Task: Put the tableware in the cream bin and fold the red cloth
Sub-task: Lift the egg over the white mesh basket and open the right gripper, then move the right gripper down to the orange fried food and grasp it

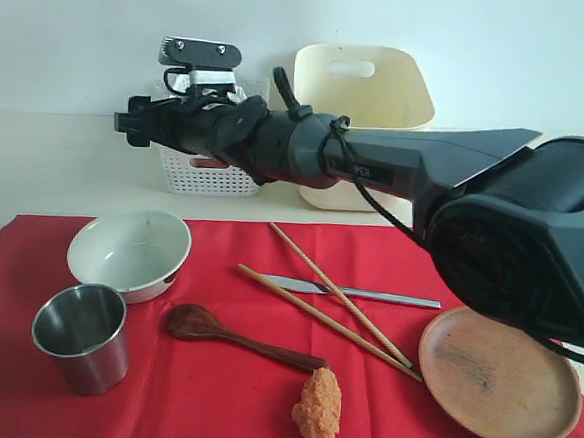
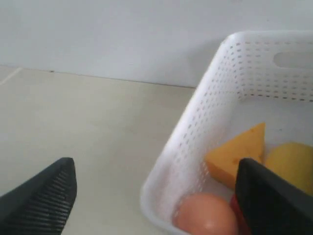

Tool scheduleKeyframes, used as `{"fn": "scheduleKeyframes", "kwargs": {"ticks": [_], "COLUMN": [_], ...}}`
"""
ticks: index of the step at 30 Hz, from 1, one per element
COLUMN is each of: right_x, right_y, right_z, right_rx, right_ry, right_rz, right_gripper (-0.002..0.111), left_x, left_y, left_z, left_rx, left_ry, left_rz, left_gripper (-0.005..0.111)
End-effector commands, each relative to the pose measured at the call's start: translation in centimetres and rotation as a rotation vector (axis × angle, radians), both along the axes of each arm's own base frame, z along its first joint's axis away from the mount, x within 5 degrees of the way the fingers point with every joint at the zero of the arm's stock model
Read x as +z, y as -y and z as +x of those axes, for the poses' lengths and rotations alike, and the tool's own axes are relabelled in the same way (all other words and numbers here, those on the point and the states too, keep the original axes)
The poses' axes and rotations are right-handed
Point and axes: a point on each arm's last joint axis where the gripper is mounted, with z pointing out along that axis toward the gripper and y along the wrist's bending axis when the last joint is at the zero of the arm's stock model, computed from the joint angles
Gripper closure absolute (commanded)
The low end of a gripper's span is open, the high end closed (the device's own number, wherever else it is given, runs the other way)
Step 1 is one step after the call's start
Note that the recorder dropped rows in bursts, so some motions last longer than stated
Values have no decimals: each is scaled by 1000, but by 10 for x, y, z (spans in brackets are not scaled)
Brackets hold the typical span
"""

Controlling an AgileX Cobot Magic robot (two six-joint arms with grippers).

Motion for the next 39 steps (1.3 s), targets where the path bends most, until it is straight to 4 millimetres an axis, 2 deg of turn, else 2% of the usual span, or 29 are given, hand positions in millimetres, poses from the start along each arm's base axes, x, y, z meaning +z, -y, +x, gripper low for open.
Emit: {"fn": "scheduleKeyframes", "kwargs": {"ticks": [1,3,7,11,15,21,25,30,35,39], "right_x": [34,48,72,88,94,91,94,100,109,109], "right_y": [-6,-9,-14,-14,-10,5,13,16,25,38], "right_z": [-12,-20,-39,-57,-71,-88,-98,-115,-125,-134], "right_rx": [111,169,309,462,531,576,498,402,383,380], "right_ry": [-58,-99,-170,-245,-366,-479,-494,-427,-419,-429], "right_rz": [50,73,85,59,16,-256,-469,-745,-778,-817], "right_gripper": [25,27,47,59,74,108,108,108,108,108], "left_x": [0,0,0,0,0,0,0,0,0,0], "left_y": [0,0,0,0,0,0,0,0,0,0], "left_z": [0,0,0,0,0,0,0,0,0,0], "left_rx": [-3,-3,-3,-3,-3,-3,-3,-3,-3,-3], "left_ry": [11,11,11,11,11,11,11,11,11,11], "left_rz": [-1,-1,-1,-1,-1,-1,-1,-1,-1,-1], "left_gripper": [106,106,106,106,106,106,106,106,106,106]}}
